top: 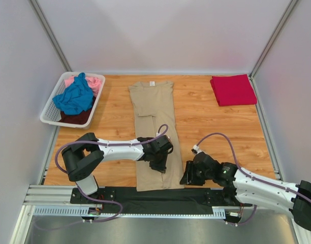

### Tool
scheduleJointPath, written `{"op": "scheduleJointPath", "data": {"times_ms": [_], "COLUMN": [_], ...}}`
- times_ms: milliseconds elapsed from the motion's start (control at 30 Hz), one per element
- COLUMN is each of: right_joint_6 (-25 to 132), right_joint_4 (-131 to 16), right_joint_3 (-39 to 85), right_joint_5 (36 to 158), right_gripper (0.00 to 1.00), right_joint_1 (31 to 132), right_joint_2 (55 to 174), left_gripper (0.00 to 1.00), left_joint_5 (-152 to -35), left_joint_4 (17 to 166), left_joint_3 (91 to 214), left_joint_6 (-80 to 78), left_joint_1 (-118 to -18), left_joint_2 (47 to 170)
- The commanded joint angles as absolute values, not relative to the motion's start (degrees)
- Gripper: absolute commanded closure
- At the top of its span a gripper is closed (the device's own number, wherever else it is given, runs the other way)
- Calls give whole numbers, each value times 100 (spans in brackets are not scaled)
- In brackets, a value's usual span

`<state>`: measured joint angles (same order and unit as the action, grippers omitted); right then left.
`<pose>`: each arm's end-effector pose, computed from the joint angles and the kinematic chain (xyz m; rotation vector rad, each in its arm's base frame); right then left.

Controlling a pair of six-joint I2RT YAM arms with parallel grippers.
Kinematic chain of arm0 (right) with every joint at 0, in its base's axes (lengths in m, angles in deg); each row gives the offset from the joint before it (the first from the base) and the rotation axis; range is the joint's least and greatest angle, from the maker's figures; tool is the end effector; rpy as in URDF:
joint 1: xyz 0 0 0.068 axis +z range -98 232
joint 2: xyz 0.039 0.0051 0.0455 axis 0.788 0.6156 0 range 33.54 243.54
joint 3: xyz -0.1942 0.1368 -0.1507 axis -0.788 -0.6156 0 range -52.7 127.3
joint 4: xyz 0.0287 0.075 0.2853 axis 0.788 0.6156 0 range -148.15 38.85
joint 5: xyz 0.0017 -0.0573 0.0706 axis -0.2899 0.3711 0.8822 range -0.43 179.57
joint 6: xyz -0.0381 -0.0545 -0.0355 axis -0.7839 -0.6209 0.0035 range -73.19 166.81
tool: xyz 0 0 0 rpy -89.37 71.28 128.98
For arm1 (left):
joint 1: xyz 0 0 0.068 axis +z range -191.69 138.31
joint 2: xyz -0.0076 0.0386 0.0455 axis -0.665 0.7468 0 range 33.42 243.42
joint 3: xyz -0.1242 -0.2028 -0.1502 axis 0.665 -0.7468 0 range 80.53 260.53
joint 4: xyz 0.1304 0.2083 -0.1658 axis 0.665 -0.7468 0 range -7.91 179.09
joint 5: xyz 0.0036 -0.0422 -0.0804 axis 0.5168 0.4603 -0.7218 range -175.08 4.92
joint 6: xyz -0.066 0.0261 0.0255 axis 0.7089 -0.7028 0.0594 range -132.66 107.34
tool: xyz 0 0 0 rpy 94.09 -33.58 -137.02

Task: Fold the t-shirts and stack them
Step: Fold the tshirt

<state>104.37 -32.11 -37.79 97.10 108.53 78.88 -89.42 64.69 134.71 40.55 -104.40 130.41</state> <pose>0.0910 0.1526 0.1023 -0.0305 2.8184 0.8133 0.1580 -0.3169 0.1099 0.2660 2.9298 -0.5618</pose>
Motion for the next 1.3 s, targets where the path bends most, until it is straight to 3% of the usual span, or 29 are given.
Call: {"op": "scheduleJointPath", "data": {"times_ms": [0, 100, 233, 367, 500, 633, 867, 967, 1100, 1267], "right_joint_6": [10623, 10605, 10877, 10939, 10913, 10913, 10913, 10887, 10921, 11036], "right_joint_4": [-3248, -3205, -2321, -1676, -2095, -2229, -2185, -2308, -2501, -2633], "right_joint_3": [-3785, -3741, -3609, -3547, -3767, -3811, -3636, -3627, -3601, -3556], "right_joint_5": [9476, 9362, 8748, 8395, 8736, 8843, 8860, 9060, 9168, 9133], "right_gripper": [57, 60, 100, 100, 100, 91, 86, 85, 72, 68], "right_joint_1": [11027, 11098, 11168, 11168, 11186, 11247, 11256, 11247, 11291, 11466], "right_joint_2": [7959, 8126, 7960, 7259, 7010, 7010, 7045, 7045, 7072, 7238], "left_gripper": [78, 78, 79, 79, 80, 78, 58, 54, 52, 52], "left_joint_5": [-8552, -8534, -8360, -8042, -8103, -8428, -8754, -8657, -8640, -8516], "left_joint_4": [6220, 6211, 6001, 5737, 5806, 6114, 5720, 5420, 5403, 5226], "left_joint_3": [13441, 13441, 13432, 13424, 13424, 13336, 13450, 13292, 12653, 11808], "left_joint_6": [4043, 4043, 4060, 4095, 4095, 4043, 3814, 3867, 4094, 4604], "left_joint_1": [-10479, -10479, -10479, -10479, -10479, -10514, -10523, -10523, -10514, -10523], "left_joint_2": [13247, 13239, 13195, 13160, 13230, 13064, 11905, 11326, 10603, 9700]}}
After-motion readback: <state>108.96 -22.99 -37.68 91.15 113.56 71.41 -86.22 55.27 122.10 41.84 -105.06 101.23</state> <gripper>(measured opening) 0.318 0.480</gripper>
